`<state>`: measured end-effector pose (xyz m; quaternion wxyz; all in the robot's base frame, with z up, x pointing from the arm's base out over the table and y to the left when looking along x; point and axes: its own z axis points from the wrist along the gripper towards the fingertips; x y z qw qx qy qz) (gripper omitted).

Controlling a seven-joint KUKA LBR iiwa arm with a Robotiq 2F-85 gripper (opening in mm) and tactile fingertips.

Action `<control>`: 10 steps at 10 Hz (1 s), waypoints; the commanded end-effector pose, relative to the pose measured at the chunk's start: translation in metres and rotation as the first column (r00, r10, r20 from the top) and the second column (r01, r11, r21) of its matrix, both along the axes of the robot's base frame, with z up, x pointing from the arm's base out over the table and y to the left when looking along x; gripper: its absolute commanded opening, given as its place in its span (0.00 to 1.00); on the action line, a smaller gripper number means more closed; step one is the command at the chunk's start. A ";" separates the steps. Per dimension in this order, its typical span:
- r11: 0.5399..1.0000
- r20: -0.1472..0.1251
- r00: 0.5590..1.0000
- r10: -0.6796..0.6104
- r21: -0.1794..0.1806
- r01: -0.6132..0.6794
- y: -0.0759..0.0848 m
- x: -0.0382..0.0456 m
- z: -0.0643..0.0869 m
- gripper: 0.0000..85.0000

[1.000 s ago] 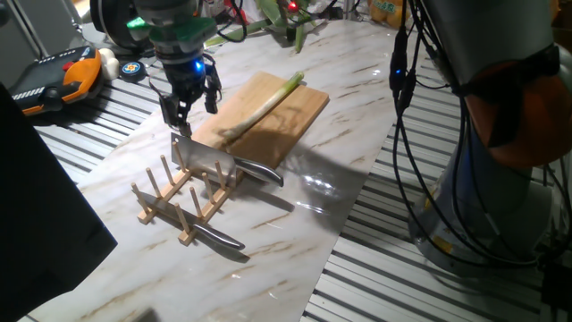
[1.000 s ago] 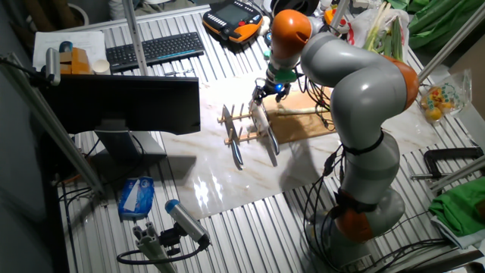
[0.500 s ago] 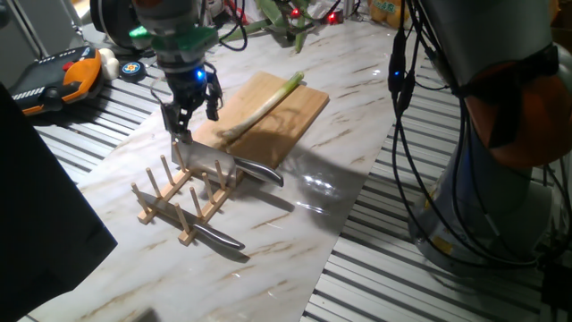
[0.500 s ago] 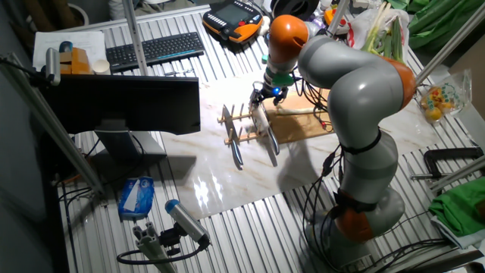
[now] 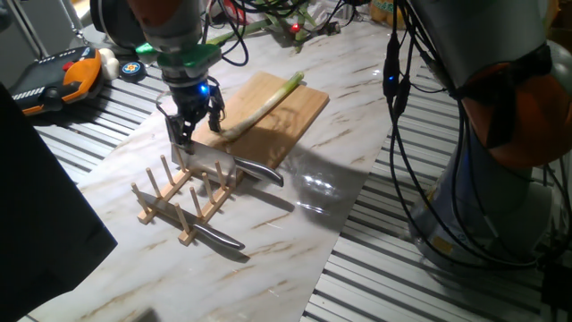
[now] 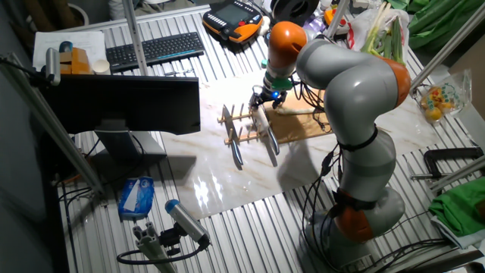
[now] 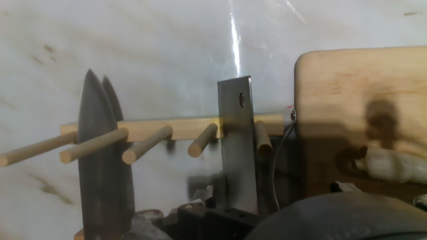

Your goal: Chop the scallions

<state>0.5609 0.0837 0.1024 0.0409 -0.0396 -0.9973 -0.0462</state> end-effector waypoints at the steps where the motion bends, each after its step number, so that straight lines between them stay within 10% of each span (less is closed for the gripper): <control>1: 1.000 -0.002 1.000 0.001 0.001 -0.001 0.000 -0.0003 0.000 1.00; 6: 1.000 0.018 1.000 0.001 -0.016 -0.001 0.016 -0.0191 -0.017 0.95; 10: 1.000 0.008 1.000 0.000 -0.002 0.000 0.015 -0.0162 -0.018 0.87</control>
